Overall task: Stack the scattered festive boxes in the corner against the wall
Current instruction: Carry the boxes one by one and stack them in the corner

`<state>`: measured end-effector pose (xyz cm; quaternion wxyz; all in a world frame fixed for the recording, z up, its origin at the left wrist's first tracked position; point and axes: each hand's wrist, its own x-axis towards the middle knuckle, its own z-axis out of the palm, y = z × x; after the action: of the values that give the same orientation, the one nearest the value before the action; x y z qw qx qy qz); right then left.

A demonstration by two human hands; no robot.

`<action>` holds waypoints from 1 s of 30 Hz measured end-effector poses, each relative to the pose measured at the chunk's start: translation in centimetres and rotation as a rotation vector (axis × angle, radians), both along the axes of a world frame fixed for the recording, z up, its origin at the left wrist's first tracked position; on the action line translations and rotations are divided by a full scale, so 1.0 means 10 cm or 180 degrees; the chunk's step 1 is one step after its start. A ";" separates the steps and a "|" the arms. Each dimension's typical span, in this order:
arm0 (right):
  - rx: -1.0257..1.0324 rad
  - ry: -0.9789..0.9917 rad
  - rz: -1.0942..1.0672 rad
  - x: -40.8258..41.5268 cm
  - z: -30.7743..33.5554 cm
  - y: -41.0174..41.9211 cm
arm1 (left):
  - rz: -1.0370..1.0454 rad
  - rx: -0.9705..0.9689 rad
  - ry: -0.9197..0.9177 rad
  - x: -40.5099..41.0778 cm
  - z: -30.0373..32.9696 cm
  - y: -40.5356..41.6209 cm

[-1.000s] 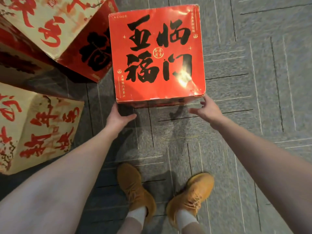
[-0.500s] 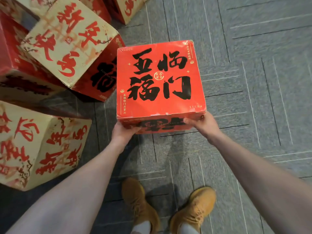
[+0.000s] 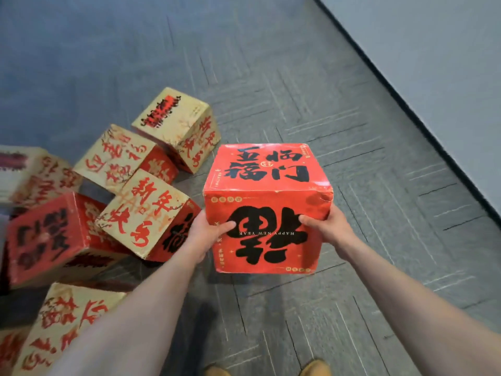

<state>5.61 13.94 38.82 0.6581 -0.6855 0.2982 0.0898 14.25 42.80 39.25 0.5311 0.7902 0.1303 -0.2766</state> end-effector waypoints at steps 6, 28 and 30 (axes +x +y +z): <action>-0.0346 -0.0461 -0.0559 0.11 2.07 -1.09 | -0.0576 0.0027 -0.0700 0.57 2.04 -1.26; -0.2165 -0.0999 -0.3646 -4.61 6.47 -2.81 | -0.3666 -0.1895 -0.1544 -2.46 6.32 -5.39; -0.2310 -0.0914 -0.3989 -5.25 6.51 -2.61 | -0.4017 -0.1992 -0.1481 -3.07 6.38 -5.56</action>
<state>-46.88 -12.11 103.91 0.3504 -0.5661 0.5557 -0.4979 -16.48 -12.80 103.02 0.4854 0.5648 -0.5494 -0.3789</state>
